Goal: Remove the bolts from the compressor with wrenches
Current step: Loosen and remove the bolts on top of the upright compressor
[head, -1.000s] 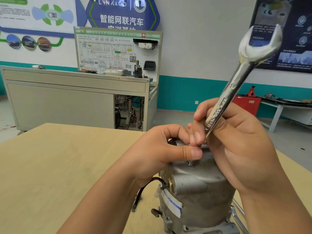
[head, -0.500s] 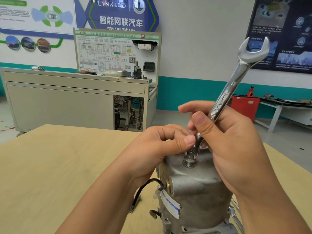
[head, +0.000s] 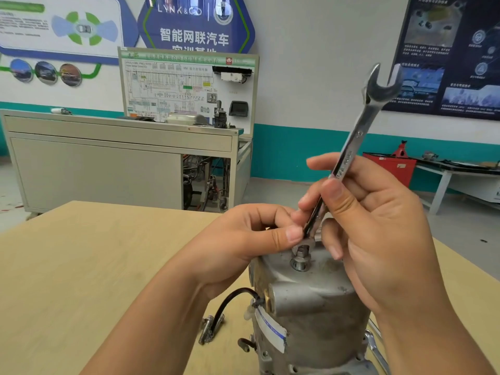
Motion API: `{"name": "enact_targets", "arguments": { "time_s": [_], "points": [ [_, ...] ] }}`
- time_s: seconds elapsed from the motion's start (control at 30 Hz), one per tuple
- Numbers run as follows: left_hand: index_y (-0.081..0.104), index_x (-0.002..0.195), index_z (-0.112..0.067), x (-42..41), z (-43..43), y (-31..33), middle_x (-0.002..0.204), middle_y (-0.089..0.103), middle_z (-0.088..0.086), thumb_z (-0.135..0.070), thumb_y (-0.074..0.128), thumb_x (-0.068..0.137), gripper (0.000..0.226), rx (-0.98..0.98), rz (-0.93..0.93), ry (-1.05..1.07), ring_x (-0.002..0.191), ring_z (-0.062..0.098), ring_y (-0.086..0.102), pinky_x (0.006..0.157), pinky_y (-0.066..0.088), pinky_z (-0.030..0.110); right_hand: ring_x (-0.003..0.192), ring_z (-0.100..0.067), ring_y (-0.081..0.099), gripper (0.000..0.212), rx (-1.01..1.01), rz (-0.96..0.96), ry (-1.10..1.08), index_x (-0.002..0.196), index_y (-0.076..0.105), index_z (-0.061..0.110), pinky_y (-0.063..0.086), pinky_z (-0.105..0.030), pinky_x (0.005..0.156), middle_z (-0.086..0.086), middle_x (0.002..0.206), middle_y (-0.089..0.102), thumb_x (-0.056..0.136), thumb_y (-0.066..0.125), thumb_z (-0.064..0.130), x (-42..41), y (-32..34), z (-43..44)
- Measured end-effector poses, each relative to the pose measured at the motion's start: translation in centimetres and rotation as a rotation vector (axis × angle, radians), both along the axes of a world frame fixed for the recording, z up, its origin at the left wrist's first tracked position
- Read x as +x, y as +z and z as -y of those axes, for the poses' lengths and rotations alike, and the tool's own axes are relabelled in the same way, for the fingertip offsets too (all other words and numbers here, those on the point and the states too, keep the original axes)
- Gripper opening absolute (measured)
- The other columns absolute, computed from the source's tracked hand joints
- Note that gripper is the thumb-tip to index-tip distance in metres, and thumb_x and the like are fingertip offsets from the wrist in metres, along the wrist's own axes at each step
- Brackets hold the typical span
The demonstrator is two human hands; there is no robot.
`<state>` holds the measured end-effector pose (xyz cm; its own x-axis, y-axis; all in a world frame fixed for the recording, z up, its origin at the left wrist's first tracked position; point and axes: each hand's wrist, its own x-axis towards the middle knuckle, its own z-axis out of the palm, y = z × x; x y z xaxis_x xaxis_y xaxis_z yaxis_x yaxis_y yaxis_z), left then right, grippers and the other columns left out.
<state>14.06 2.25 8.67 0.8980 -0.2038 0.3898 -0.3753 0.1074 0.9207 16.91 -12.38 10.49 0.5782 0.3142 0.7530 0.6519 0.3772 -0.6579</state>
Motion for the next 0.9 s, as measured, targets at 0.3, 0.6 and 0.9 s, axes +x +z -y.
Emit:
{"name": "enact_targets", "arguments": {
  "time_s": [0.3,0.6,0.9],
  "points": [
    [0.059,0.095,0.003,0.2,-0.2,-0.2,0.091,0.058,0.012,-0.012,0.058,0.075,0.025,0.096,0.009,-0.037,0.092,0.021,0.054,0.088,0.043,0.028,0.055,-0.006,0.056,0.016,-0.064,-0.036,0.093,0.095,0.065,0.024,0.041,-0.013,0.045,0.002,0.065,0.062,0.082,0.056,0.025,0.3,0.0,0.0],
    [0.073,0.07,-0.018,0.3,0.7,-0.2,0.075,0.069,-0.007,-0.006,0.061,0.075,0.017,0.021,0.065,-0.077,0.079,0.007,0.064,0.075,0.049,0.015,0.068,-0.01,0.067,0.027,-0.132,0.029,-0.012,0.106,0.066,0.028,0.051,-0.016,0.057,0.001,0.078,0.07,0.085,0.053,0.02,0.4,-0.1,-0.2],
    [0.072,0.077,-0.022,0.2,-0.4,-0.4,0.08,0.067,-0.01,-0.012,0.055,0.084,0.02,0.109,0.042,-0.08,0.082,0.003,0.061,0.078,0.047,0.015,0.065,-0.01,0.064,0.018,-0.177,0.146,0.002,0.088,0.067,0.026,0.05,-0.016,0.062,0.001,0.07,0.067,0.087,0.05,0.02,0.0,-0.2,-0.2]
  ]
}}
